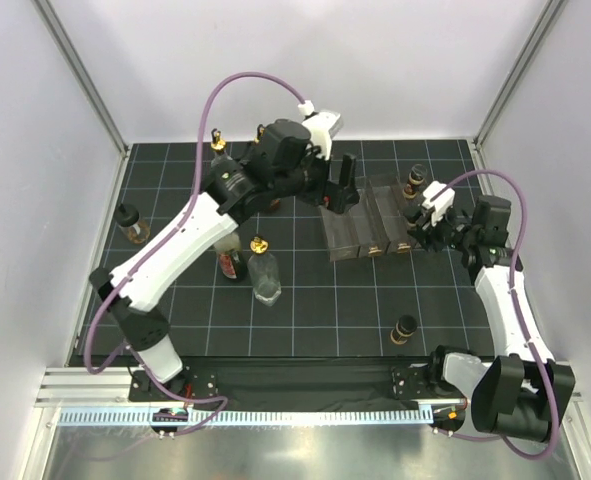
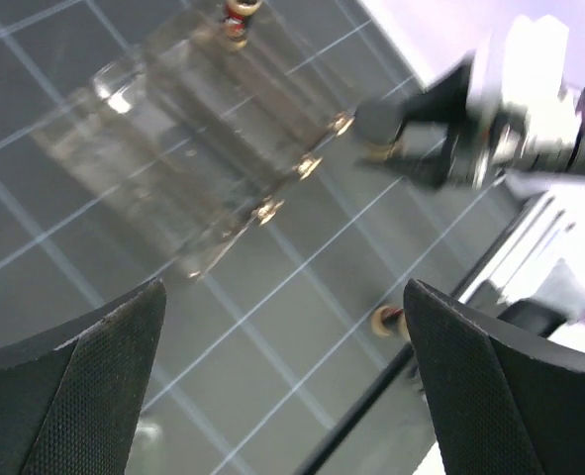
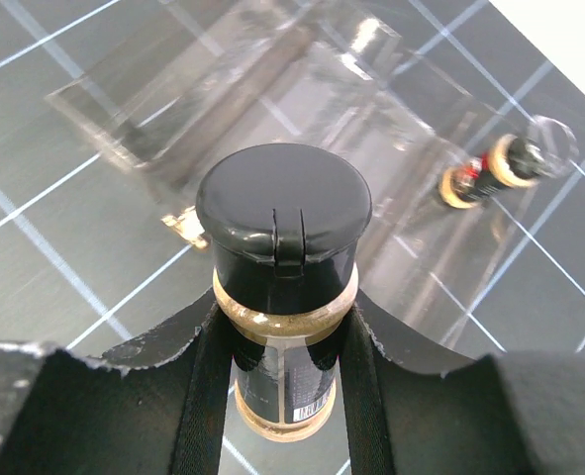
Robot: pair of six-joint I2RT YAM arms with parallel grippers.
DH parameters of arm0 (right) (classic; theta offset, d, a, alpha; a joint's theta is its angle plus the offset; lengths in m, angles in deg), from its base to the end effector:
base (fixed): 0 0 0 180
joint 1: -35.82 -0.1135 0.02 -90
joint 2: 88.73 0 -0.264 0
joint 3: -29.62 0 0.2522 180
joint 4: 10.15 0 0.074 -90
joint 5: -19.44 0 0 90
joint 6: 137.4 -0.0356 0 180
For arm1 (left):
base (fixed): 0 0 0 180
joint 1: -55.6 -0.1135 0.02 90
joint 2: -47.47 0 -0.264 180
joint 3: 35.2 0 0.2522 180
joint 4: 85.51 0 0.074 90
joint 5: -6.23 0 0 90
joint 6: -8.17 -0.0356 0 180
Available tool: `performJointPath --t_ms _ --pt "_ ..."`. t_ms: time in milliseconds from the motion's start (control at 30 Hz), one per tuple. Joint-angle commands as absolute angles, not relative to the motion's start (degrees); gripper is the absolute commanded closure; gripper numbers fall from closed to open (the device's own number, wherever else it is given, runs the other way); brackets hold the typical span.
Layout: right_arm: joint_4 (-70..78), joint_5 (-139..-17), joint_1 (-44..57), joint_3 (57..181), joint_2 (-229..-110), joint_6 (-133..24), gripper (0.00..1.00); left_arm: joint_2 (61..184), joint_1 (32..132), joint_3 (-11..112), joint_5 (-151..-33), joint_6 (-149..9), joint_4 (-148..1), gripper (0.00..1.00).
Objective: Organize the condiment bottles
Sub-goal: Pick up the bottle from the center of the board.
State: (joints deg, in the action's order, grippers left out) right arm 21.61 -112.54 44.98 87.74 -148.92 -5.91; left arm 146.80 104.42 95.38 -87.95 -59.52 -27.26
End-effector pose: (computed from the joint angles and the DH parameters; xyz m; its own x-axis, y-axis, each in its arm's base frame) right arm 0.2252 -0.0122 0.2775 -0.1267 -0.4784 -0.8689 -0.6864 0.6747 -0.2714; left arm 0.2456 -0.2847 0.4551 -0.5777 0.0854 -0.8117 0.6205 0.6920 -0.3689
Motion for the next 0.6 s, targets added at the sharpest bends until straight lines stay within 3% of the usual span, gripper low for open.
performJointPath --t_ms 0,567 --pt "10.84 -115.12 47.76 87.15 -150.43 -12.58 0.96 139.85 103.94 90.37 -84.65 -66.87 -29.64 0.00" --pt "-18.61 -112.75 50.76 89.34 -168.26 -29.99 0.96 129.91 103.76 69.80 -82.36 -73.65 -40.28 0.00"
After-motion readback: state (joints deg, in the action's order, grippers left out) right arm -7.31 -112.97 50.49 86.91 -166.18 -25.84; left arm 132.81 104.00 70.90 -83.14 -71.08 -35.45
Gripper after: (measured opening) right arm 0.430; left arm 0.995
